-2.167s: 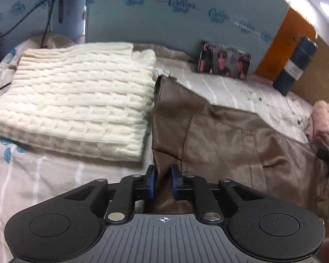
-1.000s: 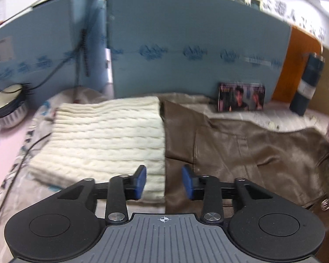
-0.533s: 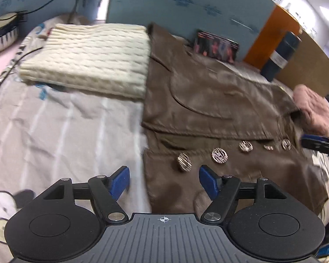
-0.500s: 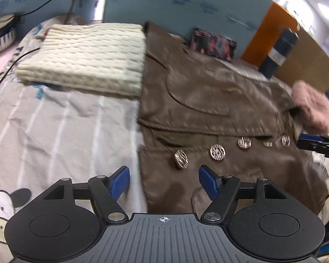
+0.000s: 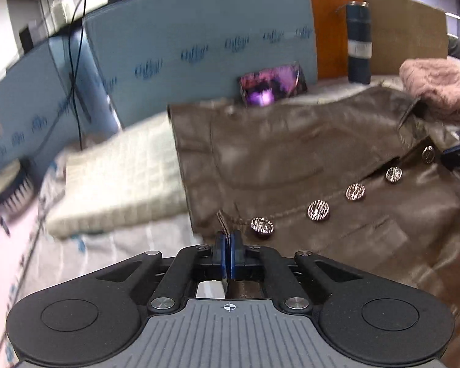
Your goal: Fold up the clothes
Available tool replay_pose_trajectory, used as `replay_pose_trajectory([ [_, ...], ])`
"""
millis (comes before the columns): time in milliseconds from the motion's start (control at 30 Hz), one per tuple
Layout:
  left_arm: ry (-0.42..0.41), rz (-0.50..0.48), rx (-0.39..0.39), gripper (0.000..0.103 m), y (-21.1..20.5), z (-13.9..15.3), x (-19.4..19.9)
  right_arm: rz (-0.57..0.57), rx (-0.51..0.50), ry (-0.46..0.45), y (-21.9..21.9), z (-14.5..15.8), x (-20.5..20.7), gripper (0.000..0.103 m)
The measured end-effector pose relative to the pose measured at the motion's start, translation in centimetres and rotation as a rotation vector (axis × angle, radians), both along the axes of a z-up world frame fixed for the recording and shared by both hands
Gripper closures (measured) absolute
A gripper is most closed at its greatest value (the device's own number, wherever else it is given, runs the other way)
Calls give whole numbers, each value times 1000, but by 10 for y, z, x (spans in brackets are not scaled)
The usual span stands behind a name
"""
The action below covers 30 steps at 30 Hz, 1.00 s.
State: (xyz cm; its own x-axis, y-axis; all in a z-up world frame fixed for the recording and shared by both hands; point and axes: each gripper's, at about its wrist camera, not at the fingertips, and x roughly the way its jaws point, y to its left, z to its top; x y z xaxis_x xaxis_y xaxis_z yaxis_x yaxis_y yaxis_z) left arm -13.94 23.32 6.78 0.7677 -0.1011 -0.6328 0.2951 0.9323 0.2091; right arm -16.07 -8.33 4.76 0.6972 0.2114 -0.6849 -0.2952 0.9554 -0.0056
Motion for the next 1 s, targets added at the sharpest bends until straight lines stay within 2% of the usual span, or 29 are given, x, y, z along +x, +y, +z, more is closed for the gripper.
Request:
replay_pose_trajectory([
  [100, 21, -37, 69, 101, -10, -8, 11, -9, -20, 7, 1, -2, -1, 99],
  [167, 83, -29, 48, 100, -6, -18, 19, -15, -36, 27, 1, -5, -1, 98],
  [200, 99, -23, 44, 93, -4, -22, 20, -17, -44, 37, 0, -7, -1, 98],
  [267, 105, -29, 56, 90, -2, -26, 19, -27, -64, 37, -3, -7, -3, 85],
  [333, 103, -31, 46, 81, 1, -20, 16, -49, -66, 34, -10, -3, -6, 71],
  [400, 82, -33, 33, 68, 7, -9, 10, -59, -43, 24, -22, 5, -14, 68],
  [433, 70, -48, 9, 64, 10, -2, 4, -68, -43, 16, -28, 9, -18, 58],
  [467, 59, -63, -15, 48, 13, 5, -1, -71, -58, 7, -32, 13, -24, 48],
  [500, 62, -97, -45, 26, 14, 12, -9, -70, -77, -2, -36, 17, -30, 46],
  [567, 68, -166, -105, 12, 16, 27, -26, -48, -111, 2, -44, 24, -42, 35],
  [667, 187, -388, -125, 11, 5, 37, -47, 20, -156, 33, -50, 32, -61, 23],
  [833, 373, -686, -32, 11, -20, 31, -70, 187, -209, 140, -44, 36, -87, 21],
  [900, 426, -721, -7, 11, -26, 23, -71, 271, -240, 197, -36, 34, -93, 21],
  [1000, 429, -713, 72, 11, -31, 10, -70, 325, -312, 221, -24, 21, -96, 21],
])
